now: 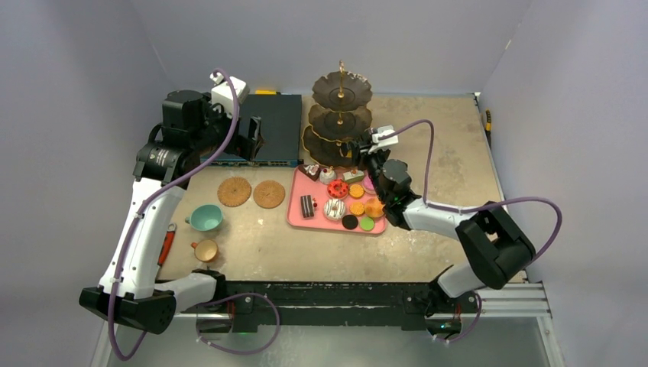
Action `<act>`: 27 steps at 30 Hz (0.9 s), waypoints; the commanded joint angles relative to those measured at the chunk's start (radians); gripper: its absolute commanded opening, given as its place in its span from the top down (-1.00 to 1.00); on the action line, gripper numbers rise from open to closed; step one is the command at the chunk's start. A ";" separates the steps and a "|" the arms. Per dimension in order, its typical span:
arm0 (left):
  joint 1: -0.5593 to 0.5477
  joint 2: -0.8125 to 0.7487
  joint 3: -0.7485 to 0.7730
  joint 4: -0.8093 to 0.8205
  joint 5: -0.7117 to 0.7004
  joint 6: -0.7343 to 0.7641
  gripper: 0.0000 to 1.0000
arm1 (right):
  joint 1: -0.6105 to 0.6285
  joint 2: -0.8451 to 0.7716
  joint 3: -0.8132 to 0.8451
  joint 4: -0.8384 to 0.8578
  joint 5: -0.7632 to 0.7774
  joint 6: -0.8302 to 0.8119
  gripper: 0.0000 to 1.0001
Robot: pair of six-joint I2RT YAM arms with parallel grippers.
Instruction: Serve the afternoon tea
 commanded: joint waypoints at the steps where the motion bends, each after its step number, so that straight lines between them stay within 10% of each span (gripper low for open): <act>1: 0.006 -0.014 0.016 0.019 0.003 0.016 -0.98 | -0.020 0.044 -0.005 0.162 0.064 -0.009 0.24; 27: 0.006 -0.023 0.015 0.001 0.026 0.033 -0.98 | -0.027 0.163 -0.057 0.348 0.152 0.046 -0.34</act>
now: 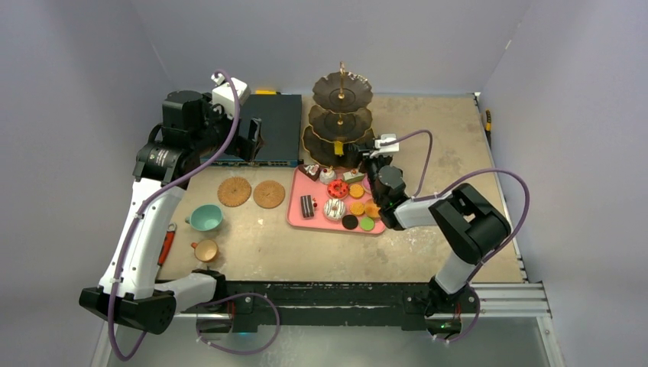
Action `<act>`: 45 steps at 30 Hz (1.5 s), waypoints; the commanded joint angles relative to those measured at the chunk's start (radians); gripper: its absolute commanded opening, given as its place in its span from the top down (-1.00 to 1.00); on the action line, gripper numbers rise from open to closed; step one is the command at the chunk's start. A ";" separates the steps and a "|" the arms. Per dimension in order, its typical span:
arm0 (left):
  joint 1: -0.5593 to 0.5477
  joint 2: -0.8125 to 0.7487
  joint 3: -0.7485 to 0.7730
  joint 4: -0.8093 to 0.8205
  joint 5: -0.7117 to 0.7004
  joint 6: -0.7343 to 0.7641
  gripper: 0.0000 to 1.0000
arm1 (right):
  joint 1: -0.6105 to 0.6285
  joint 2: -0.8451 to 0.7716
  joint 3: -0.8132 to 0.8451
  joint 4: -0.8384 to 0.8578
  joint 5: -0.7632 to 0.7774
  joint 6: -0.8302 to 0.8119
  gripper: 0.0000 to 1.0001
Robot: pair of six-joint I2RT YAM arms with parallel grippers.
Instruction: Serve the afternoon tea
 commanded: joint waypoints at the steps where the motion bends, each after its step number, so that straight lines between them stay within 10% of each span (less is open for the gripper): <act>1: 0.006 -0.022 0.015 0.009 0.024 0.008 -0.98 | -0.002 -0.071 -0.030 0.071 0.036 0.012 -0.34; 21: 0.006 -0.014 0.033 0.002 0.054 0.009 -0.98 | 0.000 -0.516 -0.151 -0.593 0.155 0.228 -0.30; 45: 0.006 -0.006 0.059 -0.007 0.061 0.020 -0.98 | 0.010 -0.454 -0.147 -0.648 0.073 0.260 -0.24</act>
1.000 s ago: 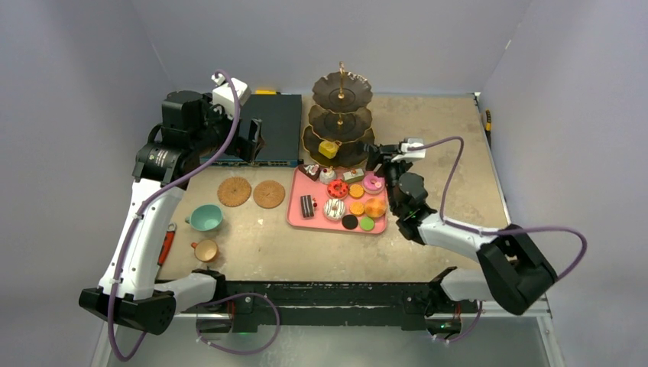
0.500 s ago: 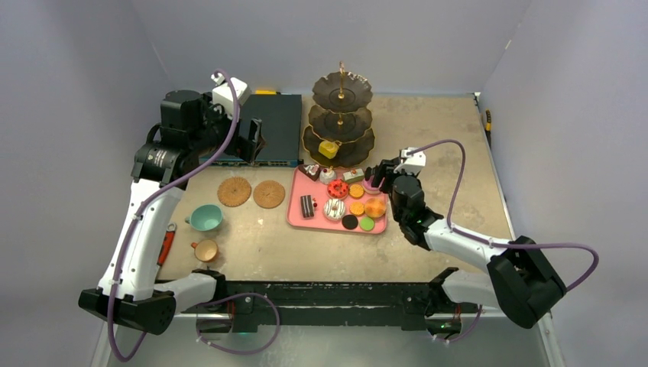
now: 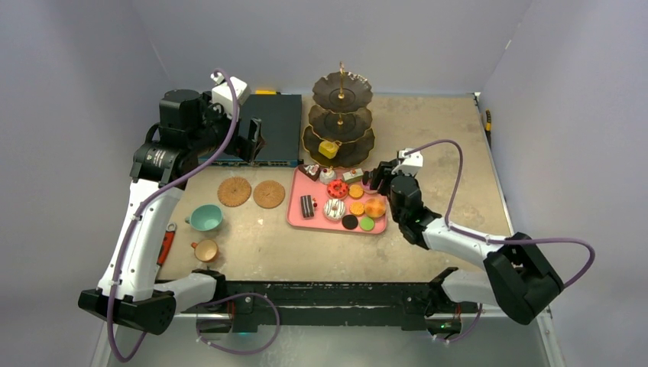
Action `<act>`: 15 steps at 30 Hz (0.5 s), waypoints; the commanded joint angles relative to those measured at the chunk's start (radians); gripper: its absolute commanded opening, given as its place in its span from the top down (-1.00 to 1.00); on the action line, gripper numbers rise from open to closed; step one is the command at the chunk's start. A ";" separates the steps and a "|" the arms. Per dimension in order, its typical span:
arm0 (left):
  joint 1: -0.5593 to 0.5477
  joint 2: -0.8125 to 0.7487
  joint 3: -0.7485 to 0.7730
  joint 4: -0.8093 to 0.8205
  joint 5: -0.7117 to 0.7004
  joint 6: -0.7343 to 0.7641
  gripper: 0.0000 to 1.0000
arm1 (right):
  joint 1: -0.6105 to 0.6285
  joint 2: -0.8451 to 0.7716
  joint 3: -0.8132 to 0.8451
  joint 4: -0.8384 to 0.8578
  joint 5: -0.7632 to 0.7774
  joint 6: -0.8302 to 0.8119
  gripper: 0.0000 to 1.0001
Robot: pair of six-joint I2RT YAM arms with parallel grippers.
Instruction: Serve the afternoon tea
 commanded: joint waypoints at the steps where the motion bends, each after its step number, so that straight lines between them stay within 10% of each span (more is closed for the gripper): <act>1: 0.006 -0.004 0.035 0.009 0.013 0.013 -0.98 | 0.012 0.025 0.016 0.010 -0.025 0.011 -0.24; 15: 0.006 -0.008 0.018 0.017 0.013 0.015 -0.98 | 0.018 -0.080 0.029 -0.028 -0.045 0.028 0.19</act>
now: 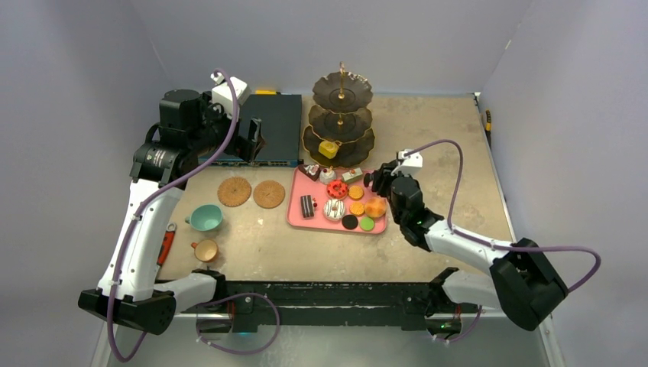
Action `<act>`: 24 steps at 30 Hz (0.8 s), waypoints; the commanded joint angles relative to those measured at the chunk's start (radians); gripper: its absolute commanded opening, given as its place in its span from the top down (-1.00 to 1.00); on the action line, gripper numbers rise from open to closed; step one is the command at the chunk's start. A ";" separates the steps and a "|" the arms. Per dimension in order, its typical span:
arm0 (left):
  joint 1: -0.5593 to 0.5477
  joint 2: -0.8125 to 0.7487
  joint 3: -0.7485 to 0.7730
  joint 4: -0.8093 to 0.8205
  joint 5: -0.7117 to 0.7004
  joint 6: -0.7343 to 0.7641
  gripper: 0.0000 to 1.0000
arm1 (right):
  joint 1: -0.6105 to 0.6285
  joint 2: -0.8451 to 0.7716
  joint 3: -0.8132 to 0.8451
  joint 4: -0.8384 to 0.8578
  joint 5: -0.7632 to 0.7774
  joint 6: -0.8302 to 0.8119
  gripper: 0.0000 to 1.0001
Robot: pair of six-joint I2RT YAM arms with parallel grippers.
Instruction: Serve the afternoon tea
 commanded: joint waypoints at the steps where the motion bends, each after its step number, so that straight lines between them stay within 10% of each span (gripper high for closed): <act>1: 0.006 -0.009 0.017 0.017 0.014 0.014 -0.98 | 0.002 -0.061 0.034 0.011 -0.024 0.027 0.20; 24: 0.006 -0.016 0.036 0.007 0.019 0.013 -0.98 | -0.161 0.289 0.196 0.393 -0.196 0.246 0.18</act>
